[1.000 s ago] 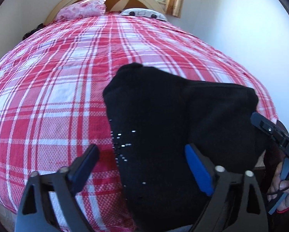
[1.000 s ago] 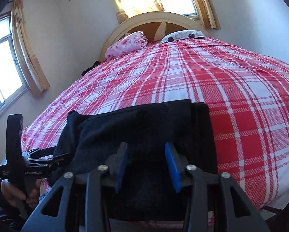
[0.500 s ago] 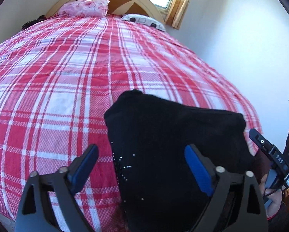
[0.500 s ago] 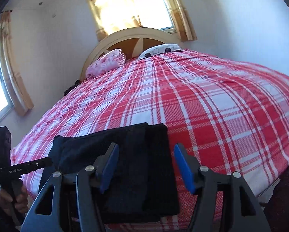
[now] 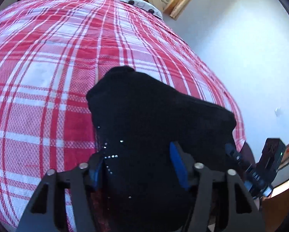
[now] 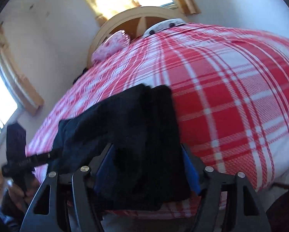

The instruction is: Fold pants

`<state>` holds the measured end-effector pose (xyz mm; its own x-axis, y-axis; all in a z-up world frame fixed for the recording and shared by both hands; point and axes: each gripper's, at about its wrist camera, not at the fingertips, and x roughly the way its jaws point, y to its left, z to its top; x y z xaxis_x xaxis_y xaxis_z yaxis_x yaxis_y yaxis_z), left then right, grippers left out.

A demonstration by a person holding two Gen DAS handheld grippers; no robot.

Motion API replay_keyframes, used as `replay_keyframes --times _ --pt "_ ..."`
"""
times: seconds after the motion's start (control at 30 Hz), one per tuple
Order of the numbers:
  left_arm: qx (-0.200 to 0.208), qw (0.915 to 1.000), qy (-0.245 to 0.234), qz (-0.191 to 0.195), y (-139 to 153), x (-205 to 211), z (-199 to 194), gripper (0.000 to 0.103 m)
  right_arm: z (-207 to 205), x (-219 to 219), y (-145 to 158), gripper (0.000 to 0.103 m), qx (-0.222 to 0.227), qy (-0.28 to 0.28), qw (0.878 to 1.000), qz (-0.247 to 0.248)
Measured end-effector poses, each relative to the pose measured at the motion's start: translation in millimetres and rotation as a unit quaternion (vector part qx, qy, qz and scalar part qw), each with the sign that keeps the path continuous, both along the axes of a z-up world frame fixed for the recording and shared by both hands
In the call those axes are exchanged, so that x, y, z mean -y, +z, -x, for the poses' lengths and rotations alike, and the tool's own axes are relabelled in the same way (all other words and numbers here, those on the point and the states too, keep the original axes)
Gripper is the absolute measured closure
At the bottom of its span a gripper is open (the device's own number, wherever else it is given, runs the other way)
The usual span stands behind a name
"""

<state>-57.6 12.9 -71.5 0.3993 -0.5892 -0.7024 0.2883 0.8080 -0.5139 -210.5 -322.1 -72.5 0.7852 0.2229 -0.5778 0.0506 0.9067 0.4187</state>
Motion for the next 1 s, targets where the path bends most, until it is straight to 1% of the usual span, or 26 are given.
replay_keyframes --times 0.03,0.07,0.1,0.13,0.17,0.2,0.23,0.27,0.37,0.43,0.53,0.57,0.6,0.63,0.67,0.7,0.73,0.77,0.8,0.83,0.87,0.93,0.97,1.0 --pt "0.001 1.0000 0.002 0.005 1 -3 -1 0.055 -2 -7 3 0.047 -0.003 0.011 1.000 0.019" --pt "0.002 0.9999 0.005 0.012 2 -6 -1 0.063 -2 -8 4 0.058 -0.004 0.020 1.000 0.016" --pt "0.007 0.9998 0.007 0.018 6 -8 0 0.069 -4 -6 5 0.065 -0.004 0.027 1.000 -0.002" --pt "0.021 0.9996 0.010 0.015 11 -10 1 0.077 -4 -4 4 0.065 -0.003 0.030 0.999 -0.024" --pt "0.032 0.9994 0.010 0.011 15 -11 2 0.080 -4 -3 5 0.066 0.000 0.030 0.999 -0.028" --pt "0.043 0.9990 0.010 0.006 20 -12 2 0.083 -4 -6 7 0.067 0.003 0.030 0.999 -0.018" --pt "0.059 0.9982 0.013 -0.003 26 -14 3 0.084 -5 -11 9 0.067 0.007 0.032 0.999 -0.003" --pt "0.067 0.9976 0.016 -0.008 28 -14 2 0.085 -6 -15 11 0.067 0.012 0.033 0.999 0.007" --pt "0.113 0.9917 0.042 -0.044 41 -24 0 0.086 -9 -26 17 0.067 0.040 0.046 0.998 0.005" --pt "0.133 0.9874 0.057 -0.064 46 -34 -4 0.086 -19 -36 23 0.067 0.059 0.061 0.996 0.004" --pt "0.151 0.9809 0.085 -0.087 49 -50 -10 0.085 -40 -56 29 0.067 0.080 0.080 0.993 0.027" --pt "0.157 0.9789 0.090 -0.094 48 -53 -13 0.084 -49 -60 30 0.067 0.086 0.086 0.992 0.027" --pt "0.163 0.9769 0.092 -0.103 45 -56 -14 0.078 -58 -63 27 0.067 0.090 0.092 0.991 0.024" --pt "0.159 0.9751 0.091 -0.126 38 -59 -19 0.073 -67 -67 23 0.067 0.090 0.097 0.991 0.022" --pt "0.150 0.9738 0.094 -0.143 32 -63 -23 0.060 -74 -70 18 0.065 0.087 0.100 0.991 0.022" --pt "0.138 0.9695 0.109 -0.170 26 -67 -27 0.050 -80 -71 13 0.062 0.081 0.100 0.991 0.023" --pt "0.129 0.9645 0.128 -0.192 21 -79 -29 0.042 -82 -68 9 0.060 0.082 0.098 0.992 0.017" --pt "0.125 0.9655 0.133 -0.186 20 -88 -30 0.027 -81 -64 8 0.057 0.082 0.098 0.992 0.004" --pt "0.119 0.9665 0.146 -0.174 21 -102 -30 0.024 -80 -61 8 0.053 0.081 0.100 0.992 -0.003" --pt "0.115 0.9655 0.160 -0.171 22 -113 -30 0.024 -77 -58 9 0.051 0.078 0.098 0.992 -0.003" --pt "0.114 0.9622 0.173 -0.177 24 -121 -31 0.027 -74 -56 11 0.047 0.076 0.094 0.993 0.004" --pt "0.119 0.9553 0.194 -0.189 31 -130 -31 0.027 -66 -54 17 0.045 0.076 0.079 0.994 0.022" --pt "0.124 0.9539 0.201 -0.185 36 -133 -29 0.027 -60 -56 22 0.045 0.081 0.067 0.994 0.037" --pt "0.127 0.9543 0.202 -0.179 38 -133 -27 0.027 -56 -58 26 0.045 0.086 0.057 0.993 0.052"
